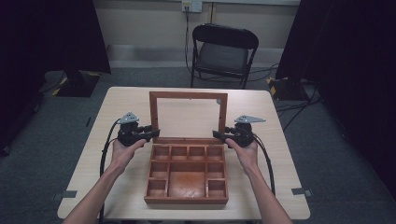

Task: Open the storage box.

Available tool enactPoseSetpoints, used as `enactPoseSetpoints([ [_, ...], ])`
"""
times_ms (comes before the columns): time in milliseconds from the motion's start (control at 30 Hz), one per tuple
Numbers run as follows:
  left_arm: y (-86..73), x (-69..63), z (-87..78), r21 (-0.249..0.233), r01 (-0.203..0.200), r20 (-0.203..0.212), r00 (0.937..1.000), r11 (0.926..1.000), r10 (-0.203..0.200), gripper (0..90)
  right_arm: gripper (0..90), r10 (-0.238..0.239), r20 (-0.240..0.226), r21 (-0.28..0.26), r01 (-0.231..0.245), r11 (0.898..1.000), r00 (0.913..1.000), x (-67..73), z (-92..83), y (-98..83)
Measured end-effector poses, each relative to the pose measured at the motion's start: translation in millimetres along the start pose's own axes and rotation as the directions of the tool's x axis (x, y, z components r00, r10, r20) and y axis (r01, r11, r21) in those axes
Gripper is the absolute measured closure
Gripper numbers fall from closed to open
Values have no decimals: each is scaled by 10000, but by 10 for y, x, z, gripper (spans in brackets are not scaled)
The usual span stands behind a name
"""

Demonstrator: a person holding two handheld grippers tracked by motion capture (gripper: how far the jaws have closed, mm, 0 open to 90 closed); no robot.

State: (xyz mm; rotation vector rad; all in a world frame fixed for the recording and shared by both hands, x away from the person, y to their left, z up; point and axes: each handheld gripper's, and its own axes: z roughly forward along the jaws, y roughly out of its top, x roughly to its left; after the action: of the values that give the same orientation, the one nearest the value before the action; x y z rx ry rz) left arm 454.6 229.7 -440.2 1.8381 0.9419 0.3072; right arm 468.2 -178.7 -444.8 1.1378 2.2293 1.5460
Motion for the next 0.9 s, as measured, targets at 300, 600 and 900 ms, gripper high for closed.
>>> enactPoseSetpoints([
  [300,-22,23,62,190,147,-93,9999,9997,-145,601,522,112,187,171,-115,9998,9998,-45,65,-34],
  [600,-49,43,117,310,319,-53,9995,9990,-317,589,475,160,236,350,-169,9992,9996,-54,105,-58],
  [900,-53,64,151,570,239,87,9997,9981,-244,561,445,301,140,547,-308,9980,9994,-76,128,-79],
])
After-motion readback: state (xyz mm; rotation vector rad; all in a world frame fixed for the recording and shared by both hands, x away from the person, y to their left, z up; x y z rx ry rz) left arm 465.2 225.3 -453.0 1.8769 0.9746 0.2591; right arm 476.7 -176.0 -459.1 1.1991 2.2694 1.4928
